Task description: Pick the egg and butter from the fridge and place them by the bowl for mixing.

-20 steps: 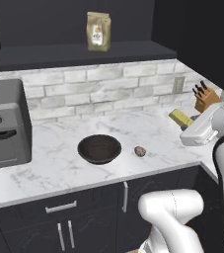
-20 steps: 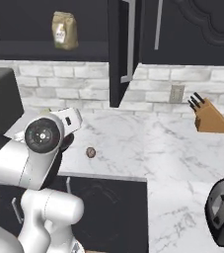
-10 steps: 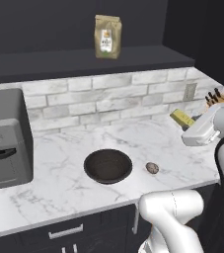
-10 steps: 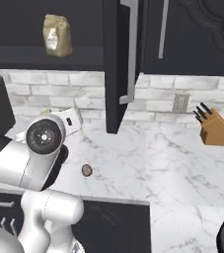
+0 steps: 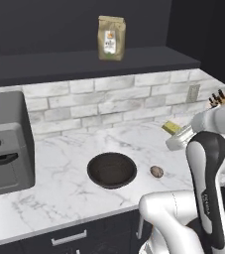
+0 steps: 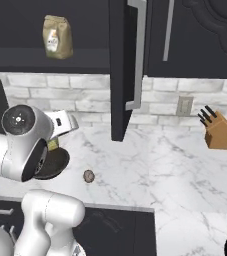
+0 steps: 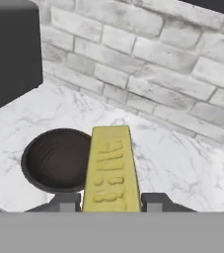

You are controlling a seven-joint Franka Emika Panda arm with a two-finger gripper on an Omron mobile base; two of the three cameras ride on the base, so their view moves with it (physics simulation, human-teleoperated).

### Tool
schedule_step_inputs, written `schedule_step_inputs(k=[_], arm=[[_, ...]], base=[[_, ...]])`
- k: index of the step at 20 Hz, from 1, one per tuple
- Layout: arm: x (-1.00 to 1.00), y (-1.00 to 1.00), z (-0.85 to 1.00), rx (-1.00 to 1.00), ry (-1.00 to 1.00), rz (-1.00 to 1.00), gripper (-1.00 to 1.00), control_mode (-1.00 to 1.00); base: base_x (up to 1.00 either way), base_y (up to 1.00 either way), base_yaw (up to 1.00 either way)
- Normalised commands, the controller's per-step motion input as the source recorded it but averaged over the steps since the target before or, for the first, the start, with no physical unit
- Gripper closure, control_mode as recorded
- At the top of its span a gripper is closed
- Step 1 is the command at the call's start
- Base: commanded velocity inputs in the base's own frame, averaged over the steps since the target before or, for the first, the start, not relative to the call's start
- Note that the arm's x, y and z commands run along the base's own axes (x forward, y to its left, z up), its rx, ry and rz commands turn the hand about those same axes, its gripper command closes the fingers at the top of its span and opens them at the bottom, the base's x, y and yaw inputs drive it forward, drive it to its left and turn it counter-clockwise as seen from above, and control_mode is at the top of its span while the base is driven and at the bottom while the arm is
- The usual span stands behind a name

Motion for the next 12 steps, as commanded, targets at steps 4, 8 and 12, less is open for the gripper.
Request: schedule_step_inputs(k=[4,8,12], arm=[[0.0,0.0,-0.3,-0.1,0.31,-0.05,1.0,-1.0],[0.0,-0.04,-0.28,0.0,0.02,0.0,1.0,-1.0],[0.0,-0.14,-0.59,0.0,0.05,0.0,1.0,-1.0]], base=[[0.0,0.0,0.0],[0.0,0.0,0.0],[0.0,0.0,0.0]])
